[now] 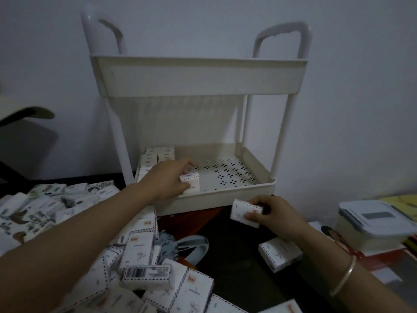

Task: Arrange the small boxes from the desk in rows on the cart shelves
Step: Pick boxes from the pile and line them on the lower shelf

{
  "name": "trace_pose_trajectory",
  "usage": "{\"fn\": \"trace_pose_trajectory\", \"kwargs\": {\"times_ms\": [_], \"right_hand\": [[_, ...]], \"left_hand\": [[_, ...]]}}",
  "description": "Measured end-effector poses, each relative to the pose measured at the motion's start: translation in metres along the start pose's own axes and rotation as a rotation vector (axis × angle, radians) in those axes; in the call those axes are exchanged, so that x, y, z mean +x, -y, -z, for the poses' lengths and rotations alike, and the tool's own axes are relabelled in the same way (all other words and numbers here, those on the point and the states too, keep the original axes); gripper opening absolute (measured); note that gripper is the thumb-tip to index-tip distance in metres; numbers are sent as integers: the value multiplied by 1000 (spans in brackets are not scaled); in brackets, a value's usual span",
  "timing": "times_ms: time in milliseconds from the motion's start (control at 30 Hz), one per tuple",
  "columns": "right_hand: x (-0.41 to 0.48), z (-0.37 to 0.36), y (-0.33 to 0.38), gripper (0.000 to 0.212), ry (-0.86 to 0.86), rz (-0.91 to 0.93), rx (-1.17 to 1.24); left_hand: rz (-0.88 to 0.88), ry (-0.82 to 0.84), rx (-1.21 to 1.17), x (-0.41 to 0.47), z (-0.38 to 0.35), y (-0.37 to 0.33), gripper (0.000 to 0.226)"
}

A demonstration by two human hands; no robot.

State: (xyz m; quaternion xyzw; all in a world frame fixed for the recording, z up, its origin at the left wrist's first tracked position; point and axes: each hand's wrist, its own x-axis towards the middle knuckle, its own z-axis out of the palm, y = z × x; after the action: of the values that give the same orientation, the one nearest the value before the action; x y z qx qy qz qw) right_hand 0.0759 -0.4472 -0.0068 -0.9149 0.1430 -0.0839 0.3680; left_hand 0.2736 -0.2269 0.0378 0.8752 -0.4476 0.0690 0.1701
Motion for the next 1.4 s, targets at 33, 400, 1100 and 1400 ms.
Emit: {"fn": "trace_pose_trajectory", "kwargs": {"times_ms": [33, 400, 1100, 1400], "right_hand": [[0, 1, 0, 15, -13, 2, 10], [-5, -4, 22, 27, 95, 25, 332], [104, -26, 94, 27, -273, 247, -43], [124, -51, 116, 41, 89, 350, -351]], "left_hand": [[3, 11, 6, -1, 0, 1, 46], [-43, 72, 55, -8, -8, 2, 25], [79, 491, 170, -51, 2, -15, 86], [91, 466, 147, -57, -3, -10, 87]]}}
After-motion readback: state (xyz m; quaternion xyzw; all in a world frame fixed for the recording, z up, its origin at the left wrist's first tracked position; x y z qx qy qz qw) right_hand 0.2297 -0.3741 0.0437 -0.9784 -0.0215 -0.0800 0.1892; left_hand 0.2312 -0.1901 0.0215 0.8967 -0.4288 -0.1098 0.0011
